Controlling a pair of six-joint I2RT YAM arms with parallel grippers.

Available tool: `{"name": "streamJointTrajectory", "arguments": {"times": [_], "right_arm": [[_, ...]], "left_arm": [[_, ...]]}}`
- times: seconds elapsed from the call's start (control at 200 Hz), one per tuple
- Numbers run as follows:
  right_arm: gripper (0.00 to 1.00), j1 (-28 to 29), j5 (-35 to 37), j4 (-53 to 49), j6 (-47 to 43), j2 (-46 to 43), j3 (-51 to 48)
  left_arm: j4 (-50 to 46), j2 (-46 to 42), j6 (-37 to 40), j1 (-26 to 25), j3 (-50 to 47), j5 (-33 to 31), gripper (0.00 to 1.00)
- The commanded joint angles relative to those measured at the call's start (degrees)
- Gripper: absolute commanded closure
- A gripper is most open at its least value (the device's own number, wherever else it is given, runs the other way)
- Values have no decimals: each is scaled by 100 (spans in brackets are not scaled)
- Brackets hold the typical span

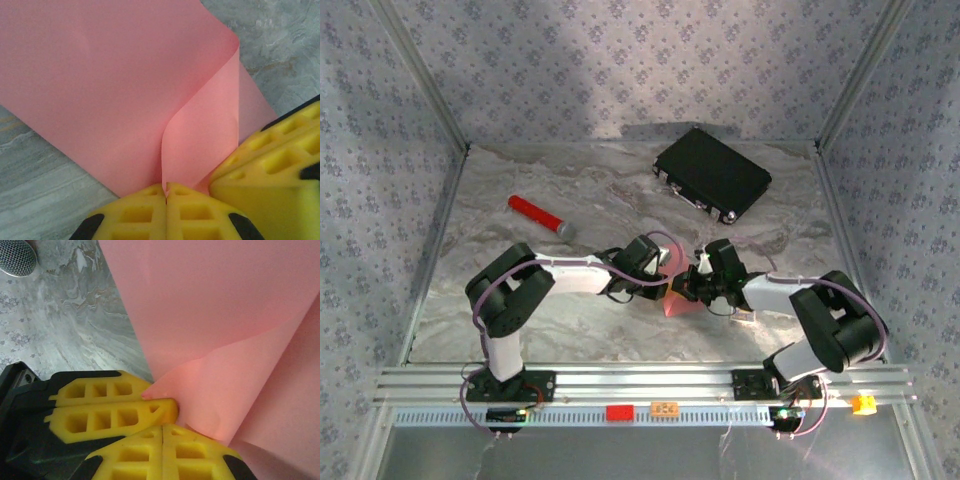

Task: Fold a paper plane with a square sheet of paper (pick it up from the middle)
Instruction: Fold the triangle a second time at the center of the table.

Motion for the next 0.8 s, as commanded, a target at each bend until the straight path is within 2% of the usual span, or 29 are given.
{"name": "streamJointTrajectory", "arguments": {"times": [0.0,0.45,0.65,0.795], "right_arm": [[95,-14,-76,178,74,157,-20],[94,-166,36,254,69,294,-348],[93,-355,-18,-363,-234,-191,81],[93,-561,-186,-351,-333,-4,241]], "left_arm": [[-115,182,114,-18,26,-13,94],[-194,221,137,10,42,8,94],[-264,243,159,6,73,23,94],[-287,252,168,11,89,37,95]]}}
